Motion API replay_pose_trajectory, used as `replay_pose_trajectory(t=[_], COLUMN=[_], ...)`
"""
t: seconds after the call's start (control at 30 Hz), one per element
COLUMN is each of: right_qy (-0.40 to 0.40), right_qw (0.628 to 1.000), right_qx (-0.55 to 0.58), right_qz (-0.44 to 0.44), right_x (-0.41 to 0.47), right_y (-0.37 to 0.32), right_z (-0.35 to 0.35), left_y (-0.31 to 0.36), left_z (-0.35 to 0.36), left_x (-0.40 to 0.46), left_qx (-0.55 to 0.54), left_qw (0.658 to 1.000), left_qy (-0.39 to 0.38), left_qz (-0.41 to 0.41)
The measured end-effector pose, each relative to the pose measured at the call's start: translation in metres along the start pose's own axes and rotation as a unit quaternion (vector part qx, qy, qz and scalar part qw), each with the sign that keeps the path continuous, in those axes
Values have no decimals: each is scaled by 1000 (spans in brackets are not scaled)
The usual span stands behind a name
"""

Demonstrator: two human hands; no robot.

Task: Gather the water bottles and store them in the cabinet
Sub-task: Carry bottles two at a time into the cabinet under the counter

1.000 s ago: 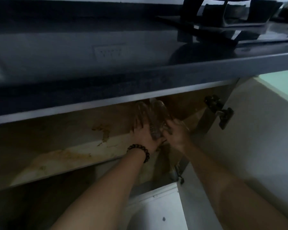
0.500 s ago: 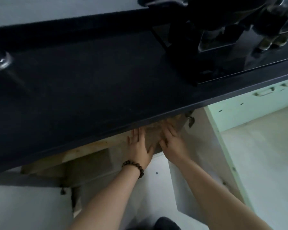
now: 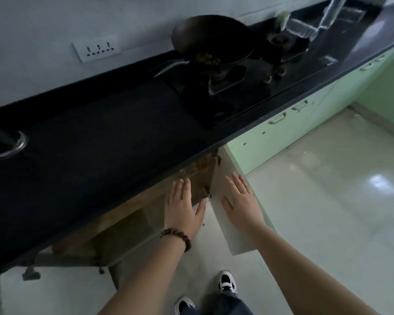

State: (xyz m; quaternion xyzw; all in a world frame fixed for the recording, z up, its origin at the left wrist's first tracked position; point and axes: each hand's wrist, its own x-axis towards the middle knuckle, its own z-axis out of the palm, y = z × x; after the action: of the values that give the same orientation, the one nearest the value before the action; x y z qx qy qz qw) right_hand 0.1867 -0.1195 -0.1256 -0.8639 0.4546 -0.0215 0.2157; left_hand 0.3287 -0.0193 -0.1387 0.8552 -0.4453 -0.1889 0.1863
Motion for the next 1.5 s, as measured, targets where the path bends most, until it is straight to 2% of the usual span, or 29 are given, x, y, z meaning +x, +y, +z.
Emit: replay_pose_trajectory(t=[0.33, 0.5, 0.63, 0.77, 1.1, 1.5], right_qy=[117, 166, 210, 220, 232, 230], right_qw=[973, 945, 925, 917, 925, 942], right_qx=[47, 67, 86, 103, 98, 91], right_qz=[192, 272, 305, 315, 283, 229], right_x=[-89, -132, -148, -148, -131, -19], right_y=[105, 163, 214, 276, 450, 556], right_z=[-45, -79, -105, -129, -222, -288], left_y=[115, 182, 238, 300, 474, 580], left_z=[36, 61, 84, 117, 193, 229], left_x=[-5, -15, -9, 0, 32, 133], left_qx=[13, 22, 19, 17, 8, 7], left_qw=[985, 971, 967, 966, 970, 978], left_qy=[-44, -71, -76, -68, -31, 0], left_qz=[168, 226, 241, 248, 243, 210])
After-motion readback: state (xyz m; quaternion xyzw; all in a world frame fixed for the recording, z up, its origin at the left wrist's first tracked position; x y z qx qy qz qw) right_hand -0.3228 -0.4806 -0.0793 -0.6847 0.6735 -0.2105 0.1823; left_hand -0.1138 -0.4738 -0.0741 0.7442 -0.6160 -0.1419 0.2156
